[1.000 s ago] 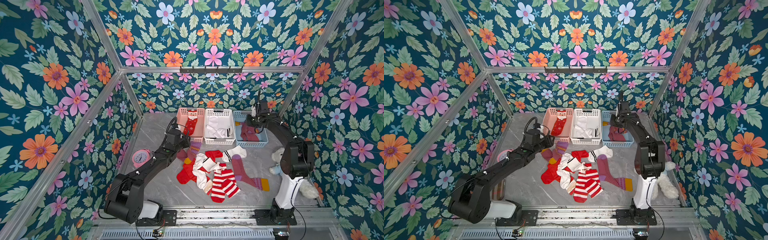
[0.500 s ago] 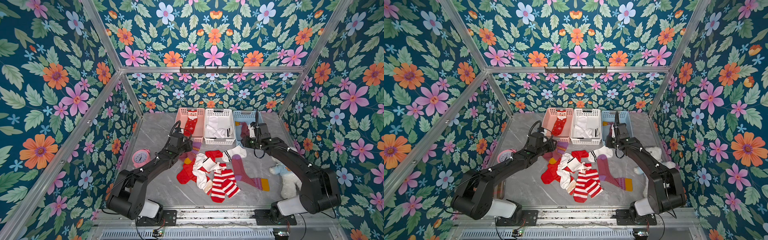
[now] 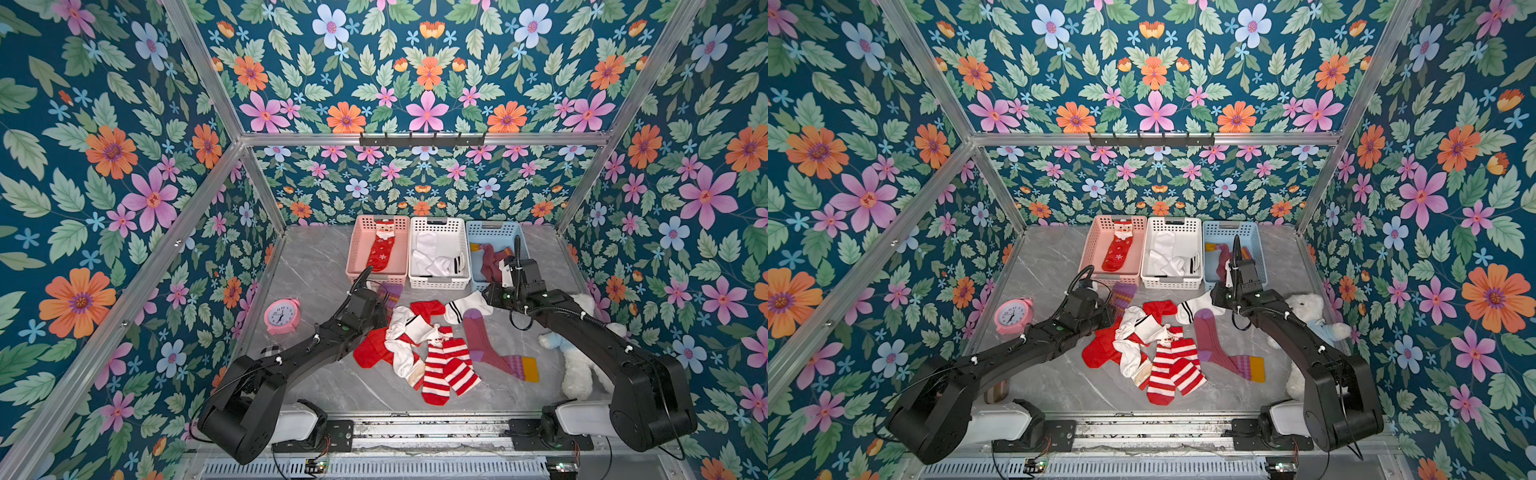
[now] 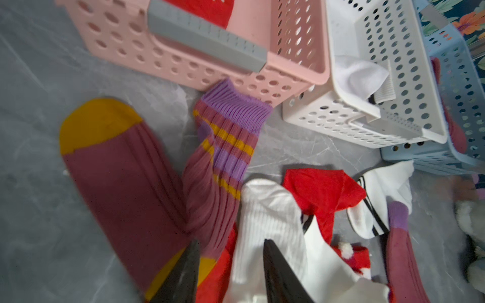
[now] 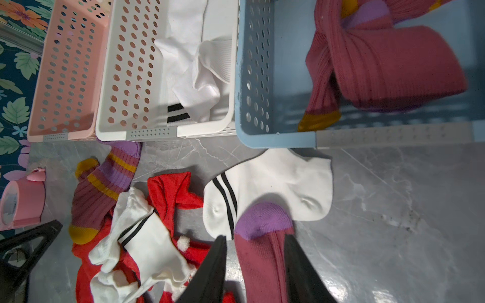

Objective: Sort the socks into the basket by color
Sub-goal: Pick up the sock at the center of the board.

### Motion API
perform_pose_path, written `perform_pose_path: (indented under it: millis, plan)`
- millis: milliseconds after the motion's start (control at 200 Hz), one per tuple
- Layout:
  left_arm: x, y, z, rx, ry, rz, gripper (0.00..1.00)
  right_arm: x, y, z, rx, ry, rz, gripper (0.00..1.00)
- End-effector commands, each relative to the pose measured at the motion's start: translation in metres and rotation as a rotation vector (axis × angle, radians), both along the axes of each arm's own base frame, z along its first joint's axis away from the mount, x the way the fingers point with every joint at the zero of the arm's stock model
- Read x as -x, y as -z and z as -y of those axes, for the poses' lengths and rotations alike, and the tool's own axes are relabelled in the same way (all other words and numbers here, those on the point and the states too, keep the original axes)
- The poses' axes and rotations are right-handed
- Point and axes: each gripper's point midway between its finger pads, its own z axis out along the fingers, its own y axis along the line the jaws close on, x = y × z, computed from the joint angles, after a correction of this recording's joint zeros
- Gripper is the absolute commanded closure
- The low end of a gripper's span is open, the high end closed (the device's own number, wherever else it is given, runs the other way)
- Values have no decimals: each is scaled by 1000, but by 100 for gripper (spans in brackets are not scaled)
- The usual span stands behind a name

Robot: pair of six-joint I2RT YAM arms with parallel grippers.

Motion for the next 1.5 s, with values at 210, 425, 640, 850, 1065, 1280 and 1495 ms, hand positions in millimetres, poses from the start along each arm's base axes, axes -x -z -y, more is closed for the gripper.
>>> perform_pose_path:
  millis: [210,425,640,850,1065,1280,1495]
  plan:
    - [23,17,-24,-6,-101,-45,58,-4,-4,-7,-45,8,21,61]
    - [31,26,-29,-6,-113,-68,60,-3,-3,-10,-47,3,16,61]
    - [33,32,-31,-10,-119,-74,60,-1,-1,-12,-48,0,10,61]
    - [34,36,-32,-9,-126,-79,61,-1,-2,-12,-46,2,11,61]
    - [28,28,-30,-3,-129,-53,58,-2,-1,-13,-48,3,8,61]
    - [28,33,-28,-16,-119,-74,61,-2,1,-15,-49,1,4,61]
    - [35,35,-37,-37,-136,-81,62,-4,3,-19,-55,-3,3,61]
